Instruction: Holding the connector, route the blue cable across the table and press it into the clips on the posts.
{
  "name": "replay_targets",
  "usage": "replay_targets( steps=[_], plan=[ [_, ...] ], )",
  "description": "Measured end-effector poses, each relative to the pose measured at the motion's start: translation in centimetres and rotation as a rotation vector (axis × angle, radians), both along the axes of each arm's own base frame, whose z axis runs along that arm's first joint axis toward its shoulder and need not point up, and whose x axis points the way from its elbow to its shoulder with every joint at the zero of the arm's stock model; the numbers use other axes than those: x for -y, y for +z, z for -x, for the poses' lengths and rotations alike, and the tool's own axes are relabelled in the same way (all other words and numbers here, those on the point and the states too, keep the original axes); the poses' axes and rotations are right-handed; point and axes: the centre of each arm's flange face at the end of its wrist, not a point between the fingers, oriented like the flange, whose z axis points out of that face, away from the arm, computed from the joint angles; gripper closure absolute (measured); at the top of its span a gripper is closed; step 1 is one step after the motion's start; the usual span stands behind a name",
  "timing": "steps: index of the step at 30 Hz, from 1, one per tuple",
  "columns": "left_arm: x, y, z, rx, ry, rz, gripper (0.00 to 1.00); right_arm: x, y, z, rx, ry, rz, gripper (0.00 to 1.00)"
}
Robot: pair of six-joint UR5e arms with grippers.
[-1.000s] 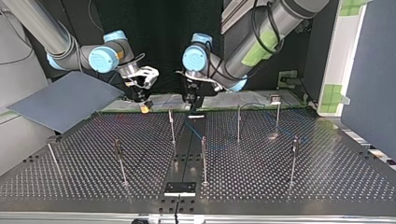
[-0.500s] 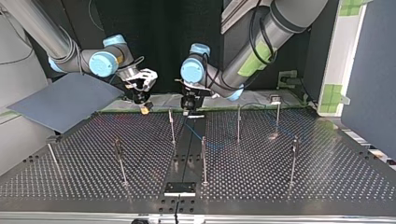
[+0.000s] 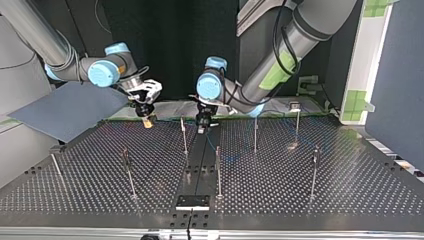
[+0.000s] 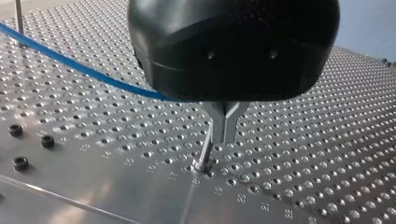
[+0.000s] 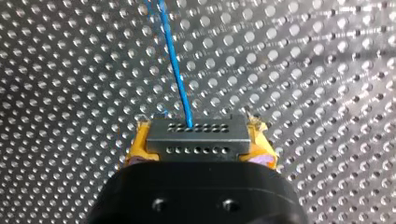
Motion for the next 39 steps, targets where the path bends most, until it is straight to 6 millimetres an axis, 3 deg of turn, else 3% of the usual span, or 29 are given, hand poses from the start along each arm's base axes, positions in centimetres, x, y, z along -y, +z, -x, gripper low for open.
replay_targets(
  steps=[9, 16, 17, 18, 20, 21, 22, 23, 24, 25, 26, 27, 28, 39],
  plan=[
    [-0.1, -1.4, -2.0, -0.034, -0.003, -0.031, 1.0, 1.8, -0.1, 0.9, 0.008, -0.009, 0.005, 1.0],
    [-0.1, 0.0, -3.5, -0.032, 0.012, -0.053, 1.0, 2.9, 0.2, 1.4, 0.012, -0.016, 0.018, 1.0],
    [-0.1, 0.2, -3.6, -0.032, 0.013, -0.055, 0.93, 3.2, 0.3, 1.5, 0.013, -0.018, 0.021, 1.0],
    [-0.1, 0.3, -3.6, -0.033, 0.014, -0.057, 0.93, 3.3, 0.4, 1.6, 0.014, -0.02, 0.023, 1.0],
    [0.0, 0.4, -3.6, -0.035, 0.016, -0.06, 0.76, 3.6, 0.5, 1.8, 0.014, -0.025, 0.026, 1.0],
    [0.0, 0.5, -3.6, -0.036, 0.02, -0.062, 0.76, 3.7, 0.5, 1.9, 0.014, -0.027, 0.027, 1.0],
    [0.0, 0.5, -3.6, -0.036, 0.023, -0.064, 0.6, 3.9, 0.5, 2.1, 0.013, -0.029, 0.028, 1.0],
    [0.1, 0.5, -3.5, -0.036, 0.027, -0.066, 0.55, 4.0, 0.5, 2.2, 0.013, -0.031, 0.028, 1.0],
    [0.2, 0.5, -3.4, -0.036, 0.032, -0.071, 0.55, 4.0, 0.5, 2.3, 0.012, -0.033, 0.029, 1.0],
    [0.3, 0.5, -3.3, -0.037, 0.035, -0.074, 0.27, 4.1, 0.5, 2.4, 0.012, -0.034, 0.029, 1.0],
    [0.3, 0.5, -3.2, -0.037, 0.038, -0.078, 0.11, 4.1, 0.5, 2.5, 0.012, -0.035, 0.03, 1.0],
    [0.4, 0.5, -3.0, -0.039, 0.042, -0.085, 0.11, 4.2, 0.5, 2.5, 0.011, -0.035, 0.03, 1.0],
    [0.5, 0.5, -2.8, -0.041, 0.044, -0.091, 0.0, 4.2, 0.5, 2.6, 0.01, -0.035, 0.03, 1.0],
    [1.2, 0.3, -0.5, -0.101, 0.078, -0.184, 0.0, 4.2, 0.5, 2.7, 0.008, -0.023, 0.032, 1.0]
  ],
)
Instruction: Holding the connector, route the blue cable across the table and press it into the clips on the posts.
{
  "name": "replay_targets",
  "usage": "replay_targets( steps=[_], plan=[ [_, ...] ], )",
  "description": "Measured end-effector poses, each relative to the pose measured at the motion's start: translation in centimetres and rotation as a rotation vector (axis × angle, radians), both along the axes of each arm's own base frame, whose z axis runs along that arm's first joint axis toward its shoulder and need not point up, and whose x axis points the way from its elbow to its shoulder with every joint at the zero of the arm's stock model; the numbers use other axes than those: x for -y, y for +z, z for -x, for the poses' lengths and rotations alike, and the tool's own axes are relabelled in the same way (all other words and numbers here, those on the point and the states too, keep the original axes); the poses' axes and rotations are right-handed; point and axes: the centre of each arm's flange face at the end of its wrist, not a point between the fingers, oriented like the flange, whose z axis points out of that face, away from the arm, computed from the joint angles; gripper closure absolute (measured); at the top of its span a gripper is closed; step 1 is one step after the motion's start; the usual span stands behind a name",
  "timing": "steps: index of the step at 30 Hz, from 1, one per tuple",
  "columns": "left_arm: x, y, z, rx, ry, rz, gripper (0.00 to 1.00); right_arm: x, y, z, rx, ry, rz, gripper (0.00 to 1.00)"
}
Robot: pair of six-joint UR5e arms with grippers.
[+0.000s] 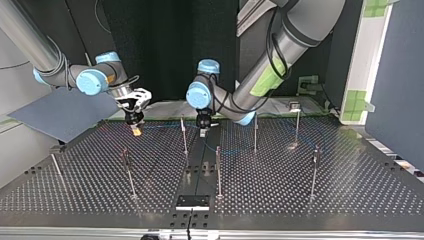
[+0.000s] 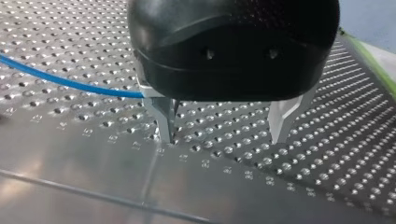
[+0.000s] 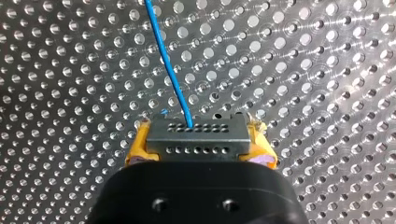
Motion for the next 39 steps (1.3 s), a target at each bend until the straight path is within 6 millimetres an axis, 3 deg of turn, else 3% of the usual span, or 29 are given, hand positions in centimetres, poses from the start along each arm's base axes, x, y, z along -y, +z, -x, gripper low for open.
replay_targets(
  steps=[5, 16, 23, 29, 39],
  plan=[
    [0.6, 0.5, 1.4, -0.007, -0.001, -0.012, 0.0, 0.0, -0.1, 0.0, -0.002, 0.001, -0.001, 1.0],
    [1.3, 3.8, 4.6, 0.033, -0.003, -0.002, 0.0, 0.0, -0.1, 0.0, -0.007, 0.002, -0.001, 1.0],
    [2.1, 2.9, 7.9, -0.001, -0.031, -0.05, 0.0, 0.1, -0.2, 0.3, -0.006, -0.002, -0.005, 1.0],
    [3.9, 2.4, 10.5, 0.001, -0.057, -0.063, 0.0, 0.5, -0.2, 1.1, -0.004, -0.017, -0.012, 1.0],
    [7.9, 3.3, 13.5, 0.075, -0.099, -0.009, 0.0, 1.1, -0.3, 2.4, -0.007, -0.039, -0.018, 1.0]
  ],
)
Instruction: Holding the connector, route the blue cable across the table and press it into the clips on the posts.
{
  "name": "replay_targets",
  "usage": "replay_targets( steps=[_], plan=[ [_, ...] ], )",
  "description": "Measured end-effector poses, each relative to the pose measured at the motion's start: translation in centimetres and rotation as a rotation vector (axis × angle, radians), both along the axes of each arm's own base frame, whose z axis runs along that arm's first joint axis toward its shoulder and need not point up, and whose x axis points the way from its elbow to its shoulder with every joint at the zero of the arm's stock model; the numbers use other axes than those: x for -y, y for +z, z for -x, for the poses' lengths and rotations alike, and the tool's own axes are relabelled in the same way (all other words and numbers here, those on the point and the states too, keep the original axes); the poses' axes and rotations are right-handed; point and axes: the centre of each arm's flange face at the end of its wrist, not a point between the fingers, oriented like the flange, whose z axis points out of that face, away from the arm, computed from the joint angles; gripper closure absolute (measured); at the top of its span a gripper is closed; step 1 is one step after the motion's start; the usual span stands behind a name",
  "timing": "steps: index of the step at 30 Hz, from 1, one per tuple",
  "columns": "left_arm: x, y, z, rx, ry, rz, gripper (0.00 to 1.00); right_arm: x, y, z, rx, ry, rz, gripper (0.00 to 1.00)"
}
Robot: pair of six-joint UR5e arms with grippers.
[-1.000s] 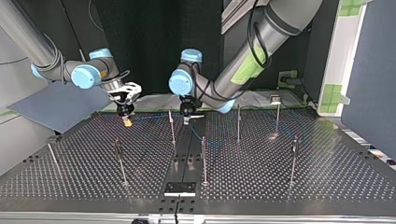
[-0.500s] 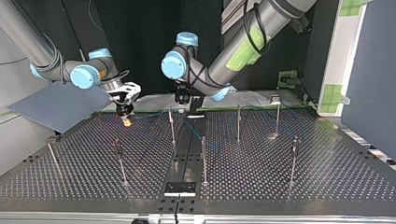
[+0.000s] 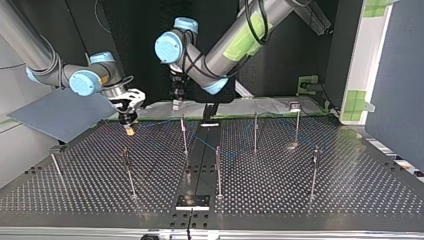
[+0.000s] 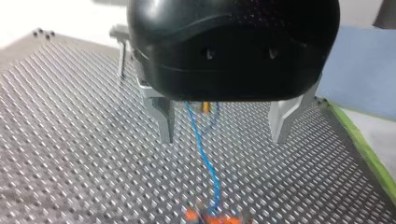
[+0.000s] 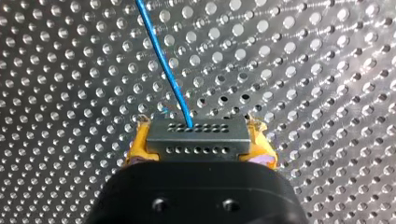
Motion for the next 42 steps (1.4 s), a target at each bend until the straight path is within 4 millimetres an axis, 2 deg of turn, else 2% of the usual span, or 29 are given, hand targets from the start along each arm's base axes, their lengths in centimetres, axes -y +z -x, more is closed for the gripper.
replay_targets(
  steps=[5, 8, 29, 35, 42],
  plan=[
    [1.7, 1.1, 0.1, 0.047, 0.007, 0.052, 0.0, 0.3, 0.0, 0.6, 0.001, -0.011, -0.004, 1.0],
    [2.4, 1.0, -0.3, 0.053, 0.015, 0.065, 0.0, 0.4, 0.0, 0.9, -0.002, -0.016, -0.007, 1.0],
    [5.0, -4.7, -2.1, -0.051, 0.072, -0.019, 0.0, 0.6, -0.1, 1.6, -0.006, -0.021, -0.013, 1.0],
    [6.1, -3.6, -2.9, -0.016, 0.095, 0.01, 0.0, 0.6, -0.1, 1.6, -0.005, -0.016, -0.013, 1.0],
    [7.2, -0.9, -4.2, 0.038, 0.126, 0.063, 0.0, 0.6, -0.1, 1.6, -0.005, -0.016, -0.012, 1.0]
  ],
)
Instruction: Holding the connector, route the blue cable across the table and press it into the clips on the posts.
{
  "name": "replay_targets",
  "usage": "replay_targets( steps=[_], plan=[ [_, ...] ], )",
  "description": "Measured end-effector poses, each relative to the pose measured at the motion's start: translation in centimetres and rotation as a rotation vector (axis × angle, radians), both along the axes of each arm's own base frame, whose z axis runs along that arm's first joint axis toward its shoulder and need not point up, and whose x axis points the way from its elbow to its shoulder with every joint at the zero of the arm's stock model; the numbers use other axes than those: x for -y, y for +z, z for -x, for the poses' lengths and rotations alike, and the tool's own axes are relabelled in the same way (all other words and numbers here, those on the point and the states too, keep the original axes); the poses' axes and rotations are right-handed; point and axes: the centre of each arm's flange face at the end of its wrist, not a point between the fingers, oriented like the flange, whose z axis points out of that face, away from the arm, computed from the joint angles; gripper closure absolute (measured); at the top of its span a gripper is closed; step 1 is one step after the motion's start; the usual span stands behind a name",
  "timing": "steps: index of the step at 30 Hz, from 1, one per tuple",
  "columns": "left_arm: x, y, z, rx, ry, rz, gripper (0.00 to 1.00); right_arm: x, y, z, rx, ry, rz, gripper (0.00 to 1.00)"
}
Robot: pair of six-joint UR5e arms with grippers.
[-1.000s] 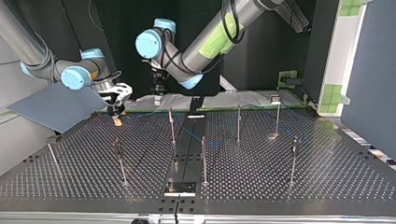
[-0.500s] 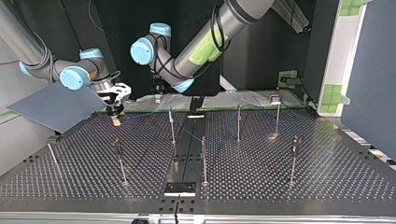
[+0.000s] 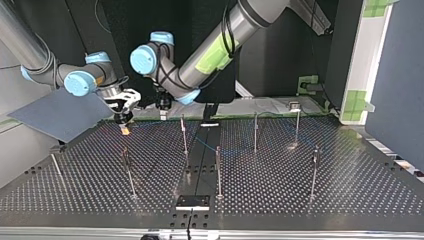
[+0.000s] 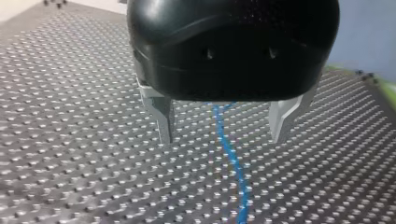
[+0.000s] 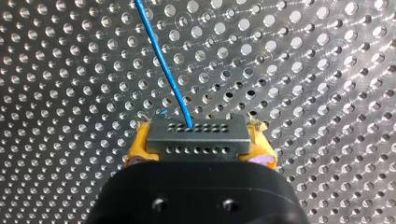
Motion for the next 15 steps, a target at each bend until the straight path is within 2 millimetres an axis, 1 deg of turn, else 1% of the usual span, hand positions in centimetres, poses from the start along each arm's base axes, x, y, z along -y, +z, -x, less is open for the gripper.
replay_targets(
  steps=[3, 6, 15],
  plan=[
    [0.3, 1.1, -0.8, 0.02, 0.005, 0.022, 0.0, 0.0, 0.0, 0.0, 0.0, 0.0, 0.0, 1.0],
    [0.5, 1.4, -1.7, 0.028, 0.0, 0.035, 0.0, 0.0, 0.0, 0.0, 0.0, 0.0, 0.0, 1.0],
    [2.0, -1.2, -2.7, -0.005, -0.021, 0.032, 0.0, 0.0, 0.0, -0.1, 0.0, 0.003, 0.0, 1.0]
  ],
)
